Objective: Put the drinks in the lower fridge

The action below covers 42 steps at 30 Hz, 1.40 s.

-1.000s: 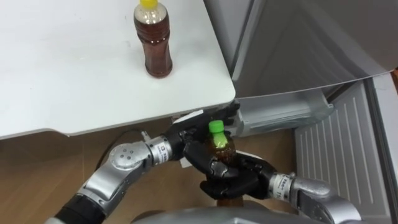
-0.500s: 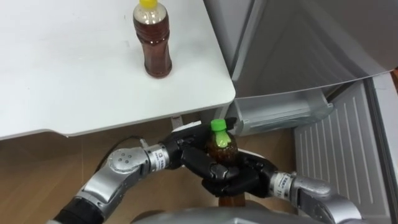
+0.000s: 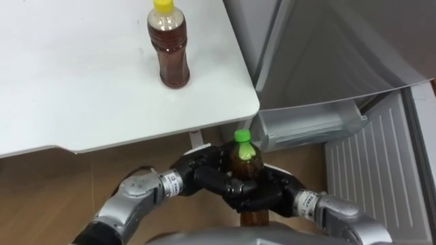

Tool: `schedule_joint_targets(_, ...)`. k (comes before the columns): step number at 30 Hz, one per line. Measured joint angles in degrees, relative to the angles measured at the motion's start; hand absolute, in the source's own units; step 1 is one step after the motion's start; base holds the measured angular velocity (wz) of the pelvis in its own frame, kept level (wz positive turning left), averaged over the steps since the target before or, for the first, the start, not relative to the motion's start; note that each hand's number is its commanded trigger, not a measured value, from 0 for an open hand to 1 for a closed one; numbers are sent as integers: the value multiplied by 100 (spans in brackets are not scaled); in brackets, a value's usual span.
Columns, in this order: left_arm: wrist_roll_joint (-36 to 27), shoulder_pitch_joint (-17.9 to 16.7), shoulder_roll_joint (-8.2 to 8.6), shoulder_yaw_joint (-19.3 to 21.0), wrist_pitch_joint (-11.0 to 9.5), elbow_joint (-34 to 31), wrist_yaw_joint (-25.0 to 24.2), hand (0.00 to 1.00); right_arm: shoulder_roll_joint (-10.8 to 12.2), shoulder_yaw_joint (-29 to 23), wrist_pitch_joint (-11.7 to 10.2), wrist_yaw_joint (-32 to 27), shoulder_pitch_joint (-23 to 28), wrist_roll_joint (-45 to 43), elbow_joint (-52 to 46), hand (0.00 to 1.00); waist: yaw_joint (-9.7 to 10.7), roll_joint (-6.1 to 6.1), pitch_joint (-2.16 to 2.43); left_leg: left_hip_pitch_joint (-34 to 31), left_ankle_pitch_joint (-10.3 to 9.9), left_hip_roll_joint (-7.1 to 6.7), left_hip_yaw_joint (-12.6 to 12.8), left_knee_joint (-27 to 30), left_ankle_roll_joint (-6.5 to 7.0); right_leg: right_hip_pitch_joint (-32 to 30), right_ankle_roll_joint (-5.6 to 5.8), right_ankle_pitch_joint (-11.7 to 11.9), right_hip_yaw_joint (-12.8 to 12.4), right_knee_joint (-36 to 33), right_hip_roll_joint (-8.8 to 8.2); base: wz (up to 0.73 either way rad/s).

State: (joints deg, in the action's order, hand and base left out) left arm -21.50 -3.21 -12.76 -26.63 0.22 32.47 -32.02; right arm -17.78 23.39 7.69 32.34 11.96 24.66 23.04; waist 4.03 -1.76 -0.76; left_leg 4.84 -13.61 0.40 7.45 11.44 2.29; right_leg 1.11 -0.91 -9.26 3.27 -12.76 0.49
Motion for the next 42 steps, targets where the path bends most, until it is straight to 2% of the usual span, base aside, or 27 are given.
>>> schedule_joint_targets(5,-213,-172,12,588,3,799,151,0,-13,-285,11,-329,45,215,166,100,-22,1,6,11,1,11,23,-12,-3,20,-2,0,-8,-12,13,-1)
schedule_joint_targets(7,-78,-181,-66,690,44,1210,325,0,19,-563,16,-476,48,331,256,100,-58,2,9,-10,0,5,22,-16,-3,14,-2,0,-6,3,11,0)
schedule_joint_targets(8,-30,-240,-102,817,127,1455,437,0,72,-773,17,-616,50,547,331,100,-81,-4,11,-19,0,-3,23,-18,-3,5,-2,0,-3,10,10,0)
schedule_joint_targets(11,-42,-472,-143,1088,198,1886,694,0,161,-1159,18,-985,69,1224,429,100,-155,-27,29,-4,0,-15,20,-13,-3,-10,0,-1,10,29,12,0)
schedule_joint_targets(12,-89,-561,-129,1242,195,2044,811,0,235,-1275,18,-1143,42,1451,491,100,-219,-42,38,14,0,-16,17,-12,-3,-10,-1,0,1,27,20,0)
schedule_joint_targets(15,-407,-718,-93,1482,164,2460,1125,0,260,-1354,3,-1427,25,1895,511,100,-309,-52,41,85,1,-13,-2,-21,-4,66,-2,0,13,42,25,1)
schedule_joint_targets(20,-843,-1032,54,1939,116,2599,1425,0,265,-1364,-12,-1777,46,2528,572,100,-314,-64,43,190,0,2,-32,-63,-4,226,-1,0,118,119,-10,9)
schedule_joint_targets(25,-938,-1089,114,2146,114,2752,1522,0,275,-1471,-8,-2121,66,2770,620,100,-322,-55,43,217,-10,4,-80,-96,4,301,0,0,171,108,-11,5)
schedule_joint_targets(29,-1055,-1134,164,2396,114,2918,1570,0,295,-1783,-9,-2417,71,3223,657,100,-323,-28,56,213,-9,0,-98,-88,4,309,-1,0,192,107,-9,1)
schedule_joint_targets(31,-1175,-1204,164,2504,117,2955,1663,0,297,-1954,-13,-2534,72,3623,759,100,-325,-8,54,250,-9,-9,-116,-67,4,355,0,-1,197,110,-5,2)
schedule_joint_targets(35,-1219,-1310,143,2659,117,2990,1799,0,297,-2066,-32,-2750,88,3803,824,100,-332,-2,60,280,-10,-11,-150,-69,3,386,16,-17,251,90,-21,4)
schedule_joint_targets(38,-1270,-1405,140,2704,117,2945,1925,0,308,-2065,-31,-2851,127,4324,843,100,-334,-36,41,270,-13,-23,-211,-44,7,381,27,-50,347,5,-57,11)
schedule_joint_targets(40,-1268,-1406,140,2725,119,2937,2017,0,309,-2092,-31,-2971,128,4750,878,100,-347,-23,50,208,-58,-29,-289,61,22,377,26,-74,479,-43,-86,18)
schedule_joint_targets(41,-1278,-1406,136,2760,131,2942,2040,0,312,-2131,-36,-3052,82,4954,966,100,-391,-44,21,123,-104,-29,-296,184,32,329,26,-115,496,-111,-102,8)
schedule_joint_targets(42,-1278,-1395,130,2794,179,2939,2070,0,315,-2202,-35,-3133,4,5128,1111,100,-455,-32,47,-30,-171,-21,-298,354,38,237,18,-139,506,-164,-104,6)
